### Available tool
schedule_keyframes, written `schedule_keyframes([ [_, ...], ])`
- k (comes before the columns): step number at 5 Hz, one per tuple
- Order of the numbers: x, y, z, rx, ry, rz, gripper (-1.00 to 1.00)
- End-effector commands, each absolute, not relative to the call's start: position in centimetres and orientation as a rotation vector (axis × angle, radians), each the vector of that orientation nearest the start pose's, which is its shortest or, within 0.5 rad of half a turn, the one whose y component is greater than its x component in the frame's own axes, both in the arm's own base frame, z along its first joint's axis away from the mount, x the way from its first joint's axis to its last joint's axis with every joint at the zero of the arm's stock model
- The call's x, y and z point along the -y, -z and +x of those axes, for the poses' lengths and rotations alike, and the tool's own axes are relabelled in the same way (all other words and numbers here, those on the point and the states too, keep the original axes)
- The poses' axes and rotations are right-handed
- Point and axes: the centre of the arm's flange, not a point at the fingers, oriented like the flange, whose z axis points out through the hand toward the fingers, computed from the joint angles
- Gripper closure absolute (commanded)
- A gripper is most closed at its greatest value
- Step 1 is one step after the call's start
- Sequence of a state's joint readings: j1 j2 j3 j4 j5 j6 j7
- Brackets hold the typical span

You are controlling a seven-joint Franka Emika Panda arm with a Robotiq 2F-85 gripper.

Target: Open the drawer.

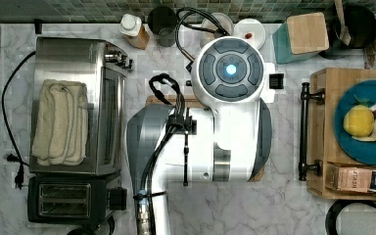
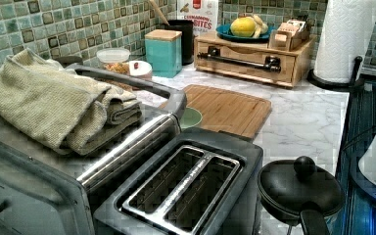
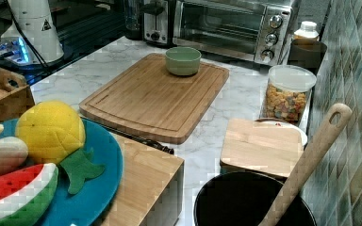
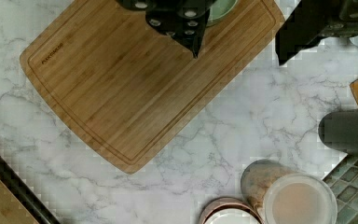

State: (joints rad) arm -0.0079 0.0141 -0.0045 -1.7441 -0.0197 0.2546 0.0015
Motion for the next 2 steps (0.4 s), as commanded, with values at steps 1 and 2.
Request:
schedule_keyframes([
  [1, 0.9, -56.2, 57.6, -1.211, 0.125, -2.884, -1.0],
  [2, 3.1, -55.2, 56.6, -1.044, 0.105, -2.968, -1.0],
])
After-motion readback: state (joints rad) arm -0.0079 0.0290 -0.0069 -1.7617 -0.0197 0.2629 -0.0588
